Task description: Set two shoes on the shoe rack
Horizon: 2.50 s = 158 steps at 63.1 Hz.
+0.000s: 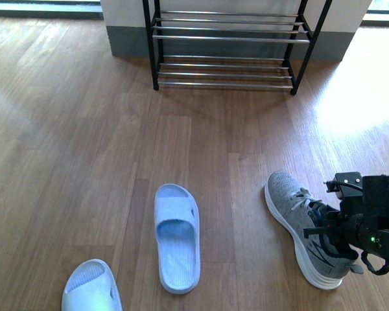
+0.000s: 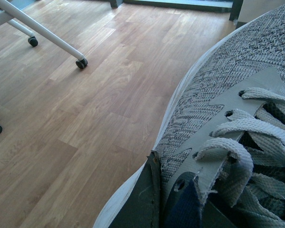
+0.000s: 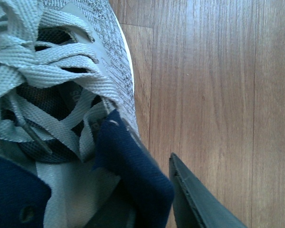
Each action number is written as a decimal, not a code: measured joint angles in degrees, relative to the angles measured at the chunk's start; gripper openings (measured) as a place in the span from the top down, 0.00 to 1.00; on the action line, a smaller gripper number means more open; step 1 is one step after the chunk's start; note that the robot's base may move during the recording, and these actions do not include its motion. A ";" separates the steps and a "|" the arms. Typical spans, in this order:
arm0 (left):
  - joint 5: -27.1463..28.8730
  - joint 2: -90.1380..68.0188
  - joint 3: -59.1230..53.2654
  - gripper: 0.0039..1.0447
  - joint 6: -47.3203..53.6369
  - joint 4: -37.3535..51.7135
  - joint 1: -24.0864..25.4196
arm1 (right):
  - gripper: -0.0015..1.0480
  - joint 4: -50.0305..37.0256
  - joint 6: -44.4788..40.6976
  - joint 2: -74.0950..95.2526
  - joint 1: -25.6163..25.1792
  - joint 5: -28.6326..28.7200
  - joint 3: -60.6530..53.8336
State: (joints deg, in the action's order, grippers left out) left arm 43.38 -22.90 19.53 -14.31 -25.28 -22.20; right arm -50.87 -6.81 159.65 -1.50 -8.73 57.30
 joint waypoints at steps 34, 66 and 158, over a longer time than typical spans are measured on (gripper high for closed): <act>0.00 0.00 0.00 0.99 0.00 0.00 0.00 | 0.99 -3.69 -1.20 -32.81 -2.62 5.35 -18.86; 0.00 0.00 0.00 0.99 0.00 0.00 0.00 | 0.99 18.40 -7.39 -103.06 -10.19 20.15 -41.44; -0.37 0.02 -0.04 0.99 -0.02 0.00 0.00 | 0.99 33.33 -6.47 -129.76 -16.37 26.16 -44.17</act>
State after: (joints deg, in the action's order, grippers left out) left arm 43.00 -22.87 19.49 -14.33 -25.28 -22.20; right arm -17.54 -13.28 29.89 -17.87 17.43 13.13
